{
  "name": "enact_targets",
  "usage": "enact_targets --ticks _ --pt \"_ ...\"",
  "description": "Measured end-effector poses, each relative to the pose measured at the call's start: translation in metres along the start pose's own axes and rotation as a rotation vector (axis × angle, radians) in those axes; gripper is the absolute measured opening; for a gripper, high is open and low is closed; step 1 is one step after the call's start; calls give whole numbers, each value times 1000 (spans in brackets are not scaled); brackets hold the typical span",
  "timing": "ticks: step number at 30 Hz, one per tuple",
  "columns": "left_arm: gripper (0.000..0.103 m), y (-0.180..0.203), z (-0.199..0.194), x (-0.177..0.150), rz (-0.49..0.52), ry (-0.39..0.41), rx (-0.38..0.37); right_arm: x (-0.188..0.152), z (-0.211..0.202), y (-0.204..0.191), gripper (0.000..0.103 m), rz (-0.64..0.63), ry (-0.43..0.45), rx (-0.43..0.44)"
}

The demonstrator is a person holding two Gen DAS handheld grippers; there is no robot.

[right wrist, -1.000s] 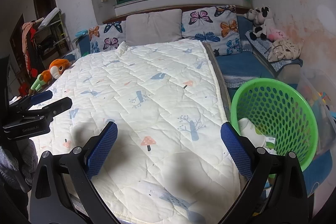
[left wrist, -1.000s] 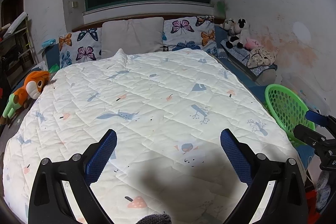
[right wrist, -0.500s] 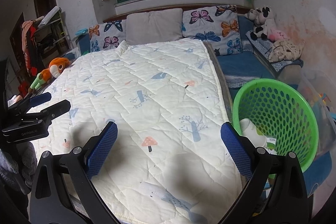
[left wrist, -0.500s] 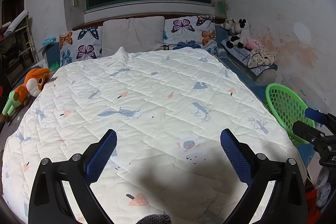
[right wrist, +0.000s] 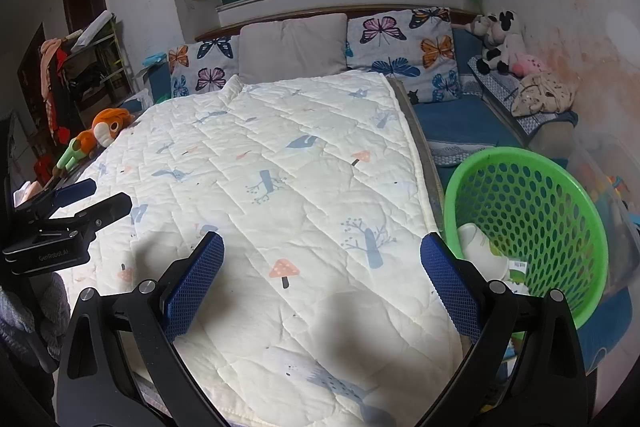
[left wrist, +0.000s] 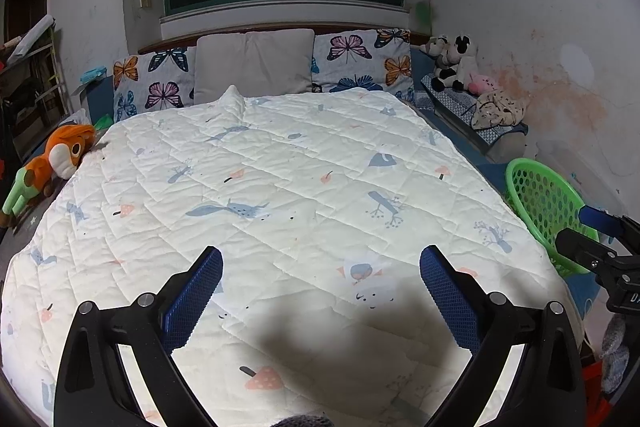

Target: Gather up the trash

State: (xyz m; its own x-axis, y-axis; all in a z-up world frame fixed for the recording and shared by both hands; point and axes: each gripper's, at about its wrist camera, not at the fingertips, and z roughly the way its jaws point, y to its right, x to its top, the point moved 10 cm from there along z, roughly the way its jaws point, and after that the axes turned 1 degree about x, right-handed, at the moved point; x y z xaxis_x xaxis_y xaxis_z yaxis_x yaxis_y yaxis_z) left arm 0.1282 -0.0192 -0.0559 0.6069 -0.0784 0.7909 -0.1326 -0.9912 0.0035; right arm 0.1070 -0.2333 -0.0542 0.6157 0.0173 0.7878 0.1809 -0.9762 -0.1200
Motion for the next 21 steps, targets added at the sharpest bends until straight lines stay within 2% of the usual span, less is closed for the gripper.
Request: enact_targets --ticks 21 --pt "96 -4 4 -5 -22 -15 7 -4 6 -9 98 -6 -14 16"
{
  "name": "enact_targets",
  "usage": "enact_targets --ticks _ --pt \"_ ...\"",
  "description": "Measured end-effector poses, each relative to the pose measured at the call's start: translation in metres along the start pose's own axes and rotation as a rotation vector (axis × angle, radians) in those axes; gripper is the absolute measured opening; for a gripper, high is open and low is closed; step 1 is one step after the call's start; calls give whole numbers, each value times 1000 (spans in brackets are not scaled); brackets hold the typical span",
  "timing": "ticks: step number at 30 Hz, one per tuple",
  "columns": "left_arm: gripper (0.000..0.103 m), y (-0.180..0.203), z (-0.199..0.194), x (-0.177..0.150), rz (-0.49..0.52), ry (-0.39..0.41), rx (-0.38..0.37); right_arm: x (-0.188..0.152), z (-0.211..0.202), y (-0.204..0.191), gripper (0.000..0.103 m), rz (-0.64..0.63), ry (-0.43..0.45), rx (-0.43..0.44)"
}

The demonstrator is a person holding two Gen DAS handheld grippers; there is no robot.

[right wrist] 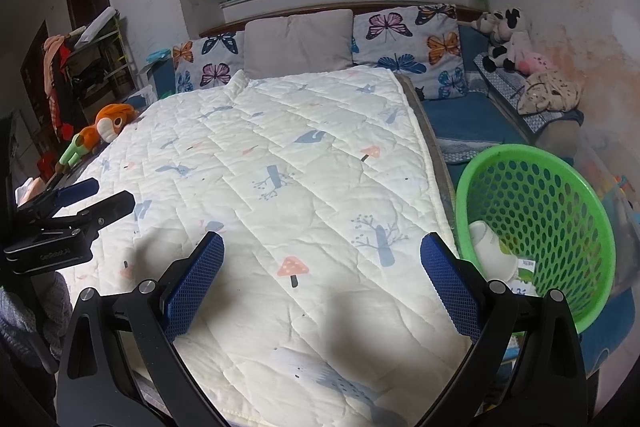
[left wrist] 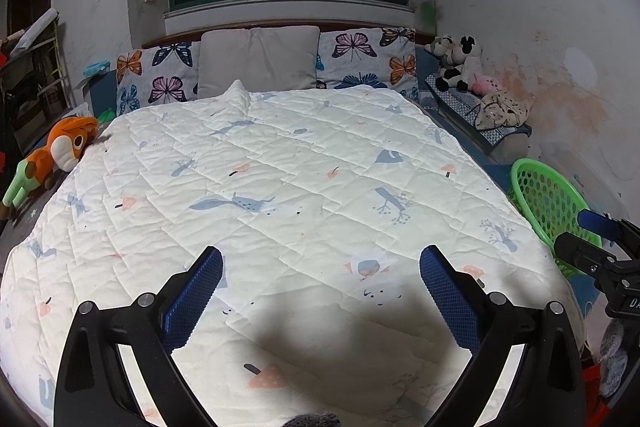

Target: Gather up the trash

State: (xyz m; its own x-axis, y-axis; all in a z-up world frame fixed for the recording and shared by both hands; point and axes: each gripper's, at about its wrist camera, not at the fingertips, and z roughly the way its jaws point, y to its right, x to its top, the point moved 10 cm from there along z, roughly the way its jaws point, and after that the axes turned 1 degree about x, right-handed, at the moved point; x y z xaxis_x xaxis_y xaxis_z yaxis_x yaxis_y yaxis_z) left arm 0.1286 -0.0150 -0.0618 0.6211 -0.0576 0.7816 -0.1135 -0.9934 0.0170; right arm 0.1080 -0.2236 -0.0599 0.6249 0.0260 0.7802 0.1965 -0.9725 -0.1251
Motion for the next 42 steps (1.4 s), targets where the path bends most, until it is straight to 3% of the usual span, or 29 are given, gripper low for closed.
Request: enact_targets --ticks 42 --pt "96 -3 3 -5 -2 -5 1 0 4 -7 98 -8 -9 10"
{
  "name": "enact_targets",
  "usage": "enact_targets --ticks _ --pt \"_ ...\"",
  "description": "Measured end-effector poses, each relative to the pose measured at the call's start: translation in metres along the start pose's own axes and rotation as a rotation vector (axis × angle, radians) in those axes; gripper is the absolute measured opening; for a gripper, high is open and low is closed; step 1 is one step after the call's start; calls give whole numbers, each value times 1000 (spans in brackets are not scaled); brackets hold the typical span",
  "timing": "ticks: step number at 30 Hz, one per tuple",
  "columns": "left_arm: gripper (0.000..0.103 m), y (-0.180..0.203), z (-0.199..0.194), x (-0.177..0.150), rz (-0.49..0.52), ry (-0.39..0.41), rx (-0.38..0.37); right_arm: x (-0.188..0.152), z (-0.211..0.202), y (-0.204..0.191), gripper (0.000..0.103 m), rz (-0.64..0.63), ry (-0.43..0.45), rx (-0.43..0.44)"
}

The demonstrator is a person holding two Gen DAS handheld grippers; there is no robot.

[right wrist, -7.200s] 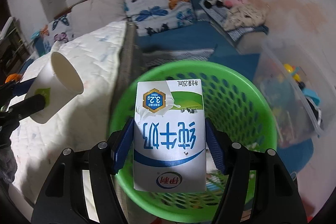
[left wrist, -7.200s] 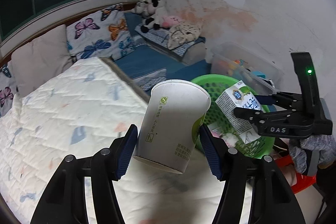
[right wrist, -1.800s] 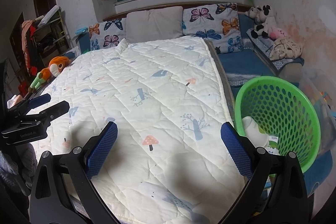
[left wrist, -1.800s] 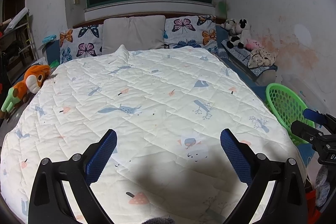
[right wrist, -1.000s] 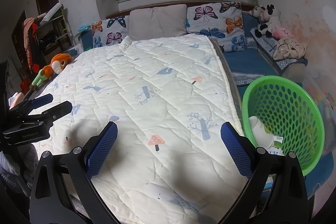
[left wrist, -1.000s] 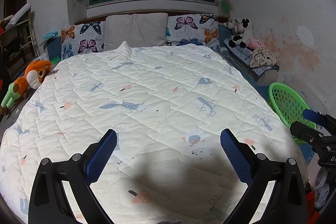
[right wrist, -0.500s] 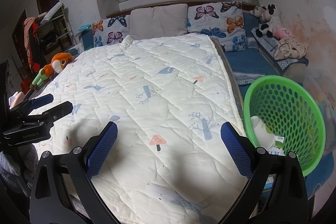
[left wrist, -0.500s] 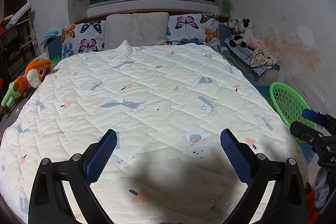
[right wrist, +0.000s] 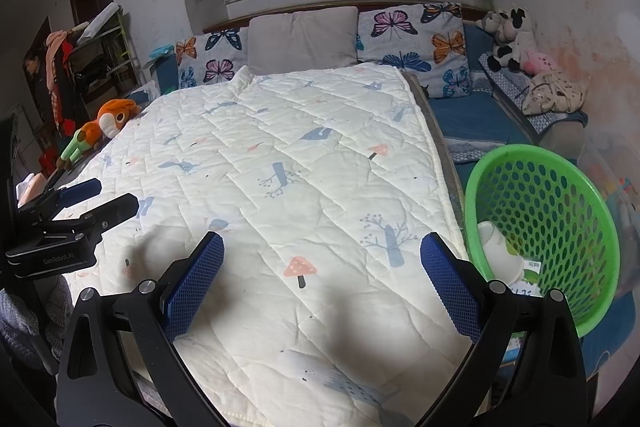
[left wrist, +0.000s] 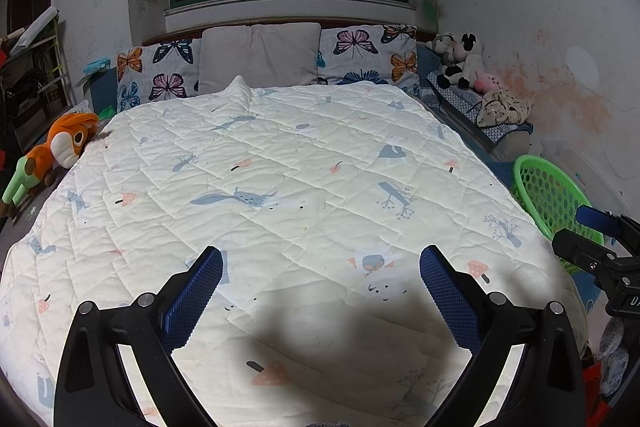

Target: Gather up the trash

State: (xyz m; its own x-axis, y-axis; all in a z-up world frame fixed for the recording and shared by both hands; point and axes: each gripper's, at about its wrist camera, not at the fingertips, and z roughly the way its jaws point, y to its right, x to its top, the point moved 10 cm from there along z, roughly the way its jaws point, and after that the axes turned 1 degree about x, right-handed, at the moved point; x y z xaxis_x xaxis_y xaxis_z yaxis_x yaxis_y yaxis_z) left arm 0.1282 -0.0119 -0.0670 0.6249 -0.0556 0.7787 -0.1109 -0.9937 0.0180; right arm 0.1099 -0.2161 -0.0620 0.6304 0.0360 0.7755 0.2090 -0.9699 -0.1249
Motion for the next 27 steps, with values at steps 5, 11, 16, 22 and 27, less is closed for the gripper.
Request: enact_targets --ticks 5,11,16,22,27 --pt "96 0 0 0 0 0 -1 0 0 0 98 0 -2 1" --pt "96 0 0 -1 0 -1 -1 0 1 -1 98 -1 -3 3" --pt "96 0 0 0 1 -1 0 -1 1 -1 98 -2 -4 4" --pt "96 -1 1 -1 -1 -3 1 0 2 -2 98 -2 -5 3" --pt "96 -5 3 -5 -10 -8 4 0 4 -1 98 5 -11 5"
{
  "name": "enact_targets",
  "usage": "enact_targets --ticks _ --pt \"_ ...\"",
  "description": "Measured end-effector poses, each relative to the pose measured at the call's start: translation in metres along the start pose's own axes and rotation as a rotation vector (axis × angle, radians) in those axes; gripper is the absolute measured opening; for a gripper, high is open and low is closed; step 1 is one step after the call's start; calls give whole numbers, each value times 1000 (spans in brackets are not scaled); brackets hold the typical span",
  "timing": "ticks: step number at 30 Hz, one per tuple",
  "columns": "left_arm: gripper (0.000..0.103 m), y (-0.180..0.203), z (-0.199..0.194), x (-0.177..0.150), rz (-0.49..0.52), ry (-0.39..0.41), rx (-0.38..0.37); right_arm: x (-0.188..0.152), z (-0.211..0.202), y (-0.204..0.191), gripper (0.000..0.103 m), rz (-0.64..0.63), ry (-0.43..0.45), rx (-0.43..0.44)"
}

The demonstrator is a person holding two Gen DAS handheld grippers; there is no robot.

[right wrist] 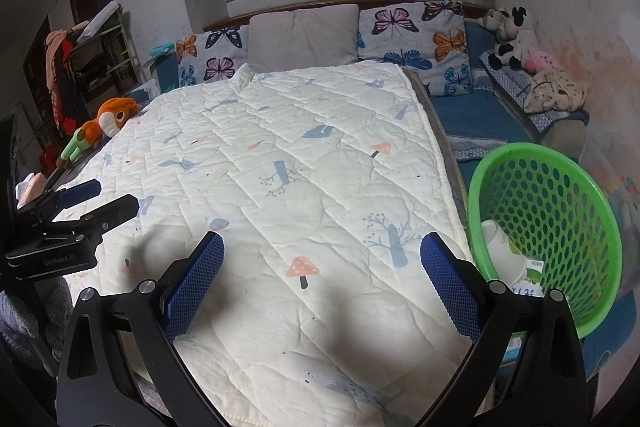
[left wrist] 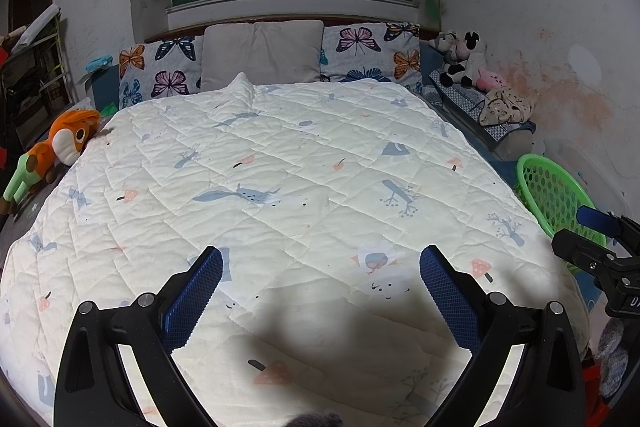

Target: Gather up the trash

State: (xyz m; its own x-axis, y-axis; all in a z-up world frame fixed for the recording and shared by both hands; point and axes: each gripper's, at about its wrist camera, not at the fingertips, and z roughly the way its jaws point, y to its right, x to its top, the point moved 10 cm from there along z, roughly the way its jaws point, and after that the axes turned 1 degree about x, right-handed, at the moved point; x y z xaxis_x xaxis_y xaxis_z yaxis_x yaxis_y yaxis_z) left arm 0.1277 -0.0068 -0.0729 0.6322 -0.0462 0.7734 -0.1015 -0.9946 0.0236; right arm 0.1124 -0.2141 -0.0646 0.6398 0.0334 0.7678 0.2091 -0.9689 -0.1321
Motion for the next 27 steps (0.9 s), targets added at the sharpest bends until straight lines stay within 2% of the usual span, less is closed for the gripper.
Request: enact_targets --ticks 12,17,27 --pt "96 -6 2 -2 -23 -32 27 -3 2 1 99 -6 -5 -7" --pt "96 -5 4 -3 -24 -35 13 -4 2 1 99 -6 -7 -9" --pt "96 -7 2 -2 -23 -27 36 -3 2 0 99 -5 -7 -10"
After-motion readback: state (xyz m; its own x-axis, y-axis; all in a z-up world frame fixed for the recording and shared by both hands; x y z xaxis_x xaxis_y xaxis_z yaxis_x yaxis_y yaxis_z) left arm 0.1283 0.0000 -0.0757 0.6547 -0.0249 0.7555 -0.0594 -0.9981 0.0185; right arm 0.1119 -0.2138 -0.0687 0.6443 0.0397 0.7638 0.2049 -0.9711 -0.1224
